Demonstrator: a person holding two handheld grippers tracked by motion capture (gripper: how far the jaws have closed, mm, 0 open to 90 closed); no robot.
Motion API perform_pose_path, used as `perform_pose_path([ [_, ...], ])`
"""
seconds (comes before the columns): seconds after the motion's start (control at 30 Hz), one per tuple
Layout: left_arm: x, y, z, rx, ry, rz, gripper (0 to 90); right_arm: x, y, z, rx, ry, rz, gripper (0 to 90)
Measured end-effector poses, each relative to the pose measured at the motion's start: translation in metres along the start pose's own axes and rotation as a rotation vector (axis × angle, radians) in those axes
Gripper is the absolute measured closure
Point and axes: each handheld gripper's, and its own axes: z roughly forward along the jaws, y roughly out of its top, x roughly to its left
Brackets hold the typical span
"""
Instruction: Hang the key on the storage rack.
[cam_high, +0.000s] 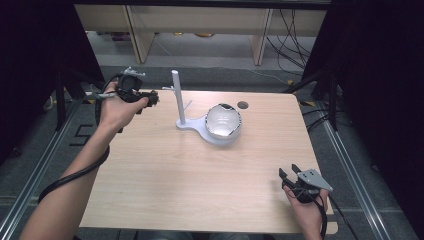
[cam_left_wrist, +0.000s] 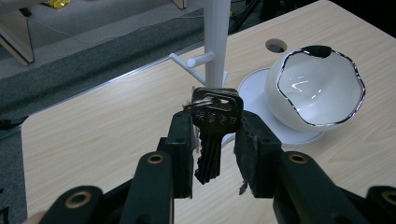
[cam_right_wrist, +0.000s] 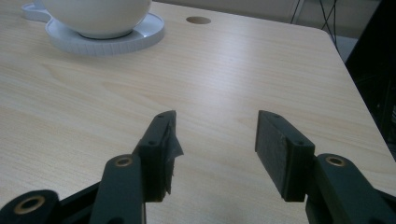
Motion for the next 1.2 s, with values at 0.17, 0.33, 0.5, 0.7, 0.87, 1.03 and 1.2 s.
perform_pose_path([
  [0.17,0.0001,0.0005,0.0006,-0.004,0.002,0.003,67.1,0.0009,-0.0001,-0.0004,0.004,-0.004,0.011,49.0],
  [0.33,-0.0014,0.0008,0.0021,-0.037,0.013,-0.014,67.1,0.0004,0.0000,0.0000,0.002,-0.003,0.005,49.0],
  [0.5,-0.0011,0.0028,0.0015,-0.057,0.019,-0.012,67.1,-0.0002,0.0001,0.0003,0.001,-0.001,0.000,49.0],
  [0.7,0.0000,0.0049,-0.0011,-0.062,0.029,0.009,67.1,0.0021,-0.0001,-0.0008,0.012,-0.010,0.028,48.9],
  [0.87,0.0001,0.0046,-0.0015,-0.070,0.026,0.009,67.1,0.0006,0.0000,-0.0001,0.006,-0.007,0.010,48.9],
  [1.03,0.0018,0.0040,-0.0011,-0.099,0.024,0.003,67.2,0.0018,-0.0001,-0.0007,0.012,-0.010,0.023,48.9],
  [1.2,0.0047,0.0058,-0.0013,-0.121,0.026,0.011,67.1,-0.0002,0.0002,0.0005,0.002,-0.002,0.001,48.9],
])
